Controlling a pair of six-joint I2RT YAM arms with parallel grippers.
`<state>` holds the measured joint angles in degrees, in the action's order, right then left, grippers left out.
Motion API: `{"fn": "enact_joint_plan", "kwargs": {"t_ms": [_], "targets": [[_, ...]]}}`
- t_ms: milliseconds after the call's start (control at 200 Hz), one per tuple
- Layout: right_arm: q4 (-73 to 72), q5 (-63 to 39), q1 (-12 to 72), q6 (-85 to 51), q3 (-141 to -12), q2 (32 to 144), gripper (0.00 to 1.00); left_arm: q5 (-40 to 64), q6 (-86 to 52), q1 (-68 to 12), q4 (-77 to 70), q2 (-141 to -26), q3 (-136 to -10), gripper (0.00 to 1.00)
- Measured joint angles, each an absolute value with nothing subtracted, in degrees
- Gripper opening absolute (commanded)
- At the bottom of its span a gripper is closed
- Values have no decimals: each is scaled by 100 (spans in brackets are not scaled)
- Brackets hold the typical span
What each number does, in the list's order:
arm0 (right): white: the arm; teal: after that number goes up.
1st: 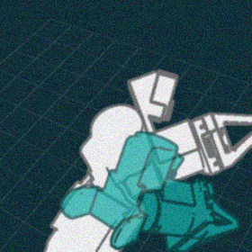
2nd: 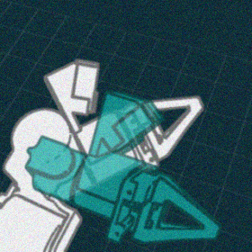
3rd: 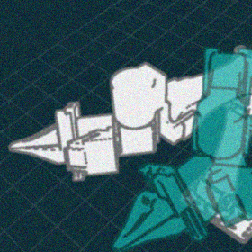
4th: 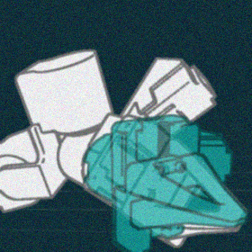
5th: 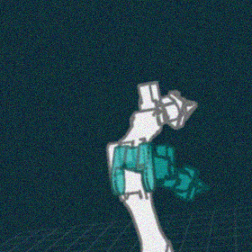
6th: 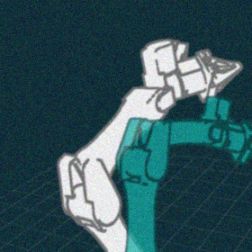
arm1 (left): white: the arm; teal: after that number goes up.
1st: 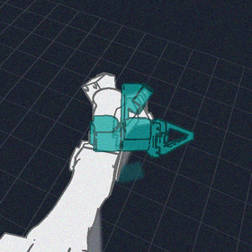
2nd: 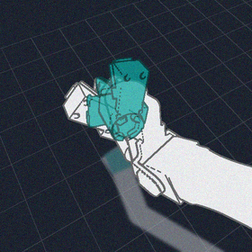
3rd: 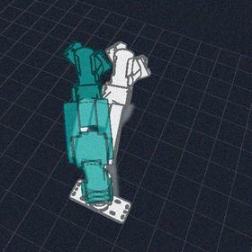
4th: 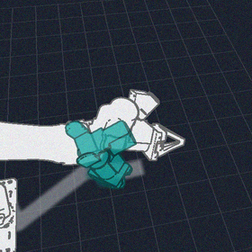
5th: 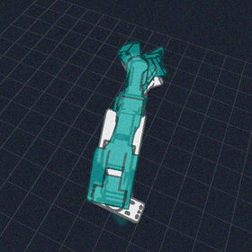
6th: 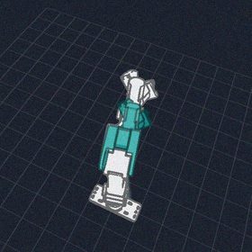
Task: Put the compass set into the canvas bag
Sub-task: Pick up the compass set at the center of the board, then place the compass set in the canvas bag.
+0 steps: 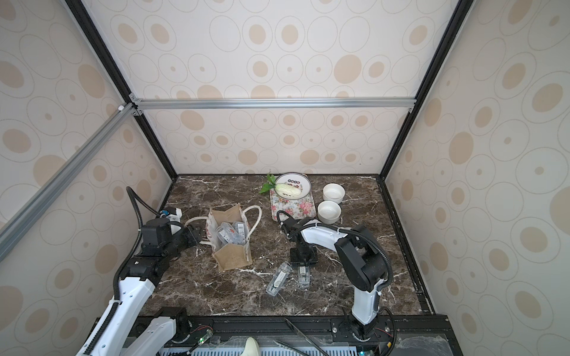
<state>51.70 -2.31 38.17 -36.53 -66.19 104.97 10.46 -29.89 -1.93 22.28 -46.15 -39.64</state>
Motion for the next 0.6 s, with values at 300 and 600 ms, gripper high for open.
{"fn": "enact_joint_plan", "kwargs": {"t_ms": [300,600], "targets": [[6182,591,3795,-3341,-8401,9804,41,1046,-3002,-193,2228,-4617,-3964,50],[6508,906,4560,-2665,-11655,10315,42,1048,-3044,-193,2228,-4617,-3964,50]]}}
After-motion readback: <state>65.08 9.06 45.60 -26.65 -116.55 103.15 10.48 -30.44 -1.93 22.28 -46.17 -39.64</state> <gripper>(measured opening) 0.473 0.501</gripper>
